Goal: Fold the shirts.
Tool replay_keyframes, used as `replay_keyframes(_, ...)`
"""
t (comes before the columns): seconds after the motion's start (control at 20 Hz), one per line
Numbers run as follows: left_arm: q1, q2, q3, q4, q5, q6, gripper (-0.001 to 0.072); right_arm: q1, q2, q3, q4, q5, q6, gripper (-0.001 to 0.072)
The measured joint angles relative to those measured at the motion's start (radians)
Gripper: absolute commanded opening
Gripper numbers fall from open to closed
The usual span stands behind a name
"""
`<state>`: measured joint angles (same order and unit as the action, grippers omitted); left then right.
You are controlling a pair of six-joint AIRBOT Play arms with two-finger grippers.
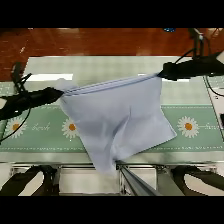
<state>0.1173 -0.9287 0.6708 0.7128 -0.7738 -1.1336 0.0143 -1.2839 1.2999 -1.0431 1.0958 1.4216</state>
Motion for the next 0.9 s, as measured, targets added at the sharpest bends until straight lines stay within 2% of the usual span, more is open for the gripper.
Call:
replay_keyframes(0.1, -0.034, -0.143, 0.041, -0.008, 0.074, 0.01, 0.0018, 0.0, -0.136, 0.078, 0.036, -0.034, 0.0, 0.002)
replay_keyframes(0.15, -0.047, -0.214, 0.071, -0.011, 0.091, 0.013, 0.0018, 0.0, -0.196, 0.12, 0.051, -0.044, 0.006, 0.0105)
replay_keyframes(0.2, -0.054, -0.282, 0.102, -0.013, 0.093, 0.012, 0.0018, -0.001, -0.252, 0.163, 0.07, -0.054, 0.016, 0.0402)
replay_keyframes(0.35, -0.053, -0.419, 0.185, -0.015, 0.06, 0.0, 0.0018, -0.023, -0.348, 0.256, 0.094, -0.039, 0.021, 0.0417)
replay_keyframes(0.6, -0.003, -0.497, 0.249, -0.018, -0.047, -0.01, 0.0028, -0.144, -0.307, 0.264, 0.06, 0.224, -0.035, 0.0415)
replay_keyframes(0.65, 0.007, -0.503, 0.254, -0.019, -0.064, -0.01, 0.0192, -0.167, -0.266, 0.213, 0.033, 0.269, -0.035, 0.0415)
replay_keyframes(0.7, 0.017, -0.507, 0.258, -0.019, -0.072, -0.01, 0.0503, -0.186, -0.217, 0.146, 0.009, 0.292, -0.034, 0.0415)
replay_keyframes(0.9, 0.076, -0.513, 0.279, 0.031, -0.143, -0.013, 0.0509, -0.217, 0.031, -0.242, -0.025, 0.305, -0.026, 0.0415)
